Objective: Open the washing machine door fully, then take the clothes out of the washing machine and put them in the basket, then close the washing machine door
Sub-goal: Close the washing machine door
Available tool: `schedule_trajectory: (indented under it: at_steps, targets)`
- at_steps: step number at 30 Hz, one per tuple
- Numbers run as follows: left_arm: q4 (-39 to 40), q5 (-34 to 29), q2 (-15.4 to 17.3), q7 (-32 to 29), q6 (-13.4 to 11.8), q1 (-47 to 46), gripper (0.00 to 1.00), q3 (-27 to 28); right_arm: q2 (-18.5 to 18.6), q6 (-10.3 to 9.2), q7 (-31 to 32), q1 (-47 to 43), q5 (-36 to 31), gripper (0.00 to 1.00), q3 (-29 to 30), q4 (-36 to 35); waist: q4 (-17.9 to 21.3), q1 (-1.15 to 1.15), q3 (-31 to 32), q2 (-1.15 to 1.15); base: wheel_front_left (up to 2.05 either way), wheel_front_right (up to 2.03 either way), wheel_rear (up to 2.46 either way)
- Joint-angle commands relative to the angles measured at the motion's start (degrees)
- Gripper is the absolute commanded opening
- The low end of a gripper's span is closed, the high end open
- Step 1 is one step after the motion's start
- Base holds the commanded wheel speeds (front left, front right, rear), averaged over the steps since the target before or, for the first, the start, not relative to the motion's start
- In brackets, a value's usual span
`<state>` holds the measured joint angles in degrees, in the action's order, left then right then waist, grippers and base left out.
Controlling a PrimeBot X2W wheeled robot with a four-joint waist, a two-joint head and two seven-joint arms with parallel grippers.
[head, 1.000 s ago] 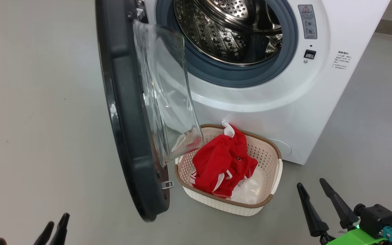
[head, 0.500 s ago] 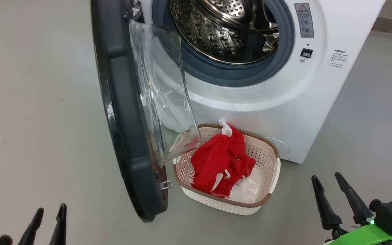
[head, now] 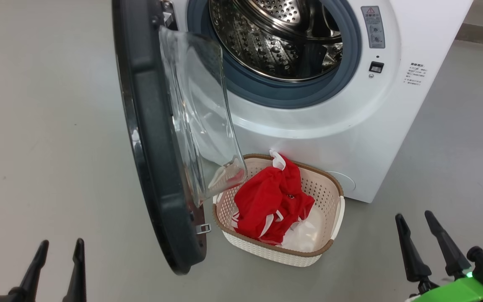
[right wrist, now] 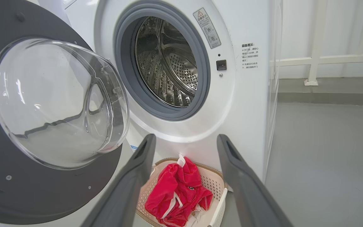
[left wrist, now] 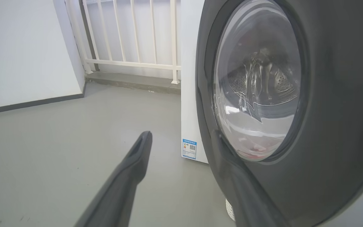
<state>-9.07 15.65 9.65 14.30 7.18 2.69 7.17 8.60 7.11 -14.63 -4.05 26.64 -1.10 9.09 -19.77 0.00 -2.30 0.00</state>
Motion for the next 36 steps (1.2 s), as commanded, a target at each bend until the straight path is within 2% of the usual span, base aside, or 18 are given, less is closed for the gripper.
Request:
schedule_trajectory:
  at_steps: [1, 9, 30, 31, 32, 33, 34, 35, 36]
  targets:
    - [1.79, -0.85, 0.66, 0.7, 0.31, -0.26, 1.0, 2.5, 0.68, 0.37, -0.37, -0.1, -0.39, 1.0, -1.02, -1.46, -0.01, 0.0, 0.04, 0.0, 0.0, 0.0, 0.0]
    - [1.15, -1.74, -1.31, 0.7, 0.31, 0.38, 1.0, 3.04, 0.15, 0.37, -0.37, -0.84, -0.57, 1.0, -0.95, -0.74, -0.09, 0.0, 0.38, 0.0, 0.0, 0.0, 0.0]
    - [1.58, -0.98, -1.36, 0.7, 0.31, 0.49, 1.0, 3.19, -0.01, 0.37, -0.37, -1.04, -0.64, 1.0, -1.08, -0.71, -0.19, 0.0, 0.9, 0.0, 0.0, 0.0, 0.0]
    - [1.62, -0.04, -1.47, 0.7, 0.31, 0.42, 0.89, 2.9, -0.02, 0.37, -0.37, -1.04, -0.63, 1.0, -1.09, -0.69, -0.19, 0.0, 0.97, 0.0, 0.0, 0.0, 0.0]
    - [1.65, 1.19, -1.48, 0.7, 0.31, 0.32, 0.65, 2.59, -0.03, 0.37, -0.37, -1.04, -0.64, 1.0, -1.12, -0.7, -0.19, 0.0, 0.95, 0.0, 0.0, 0.0, 0.0]
    - [1.72, 2.38, -1.41, 0.7, 0.31, 0.12, 0.41, 2.5, -0.04, 0.37, -0.37, -1.02, -0.65, 1.0, -1.13, -0.71, -0.23, 0.0, 0.98, 0.0, 0.0, 0.0, 0.0]
    - [1.72, 3.94, -1.31, 0.7, 0.31, -0.1, 0.05, 2.25, -0.08, 0.37, -0.37, -1.01, -0.68, 1.0, -1.16, -0.7, -0.24, 0.0, 1.0, 0.0, 0.0, 0.0, 0.0]
    - [1.59, 7.38, -0.4, 0.7, 0.31, -0.48, 0.0, 0.86, -0.14, 0.37, -0.37, -0.94, -0.7, 1.0, -1.3, -0.64, -0.19, 0.0, 1.01, 0.0, 0.0, 0.0, 0.0]
    - [1.64, 9.14, 0.2, 0.7, 0.31, -0.75, 0.0, 0.07, -0.16, 0.37, -0.37, -0.87, -0.7, 1.0, -1.39, -0.62, -0.16, 0.0, 0.95, 0.0, 0.0, 0.0, 0.0]
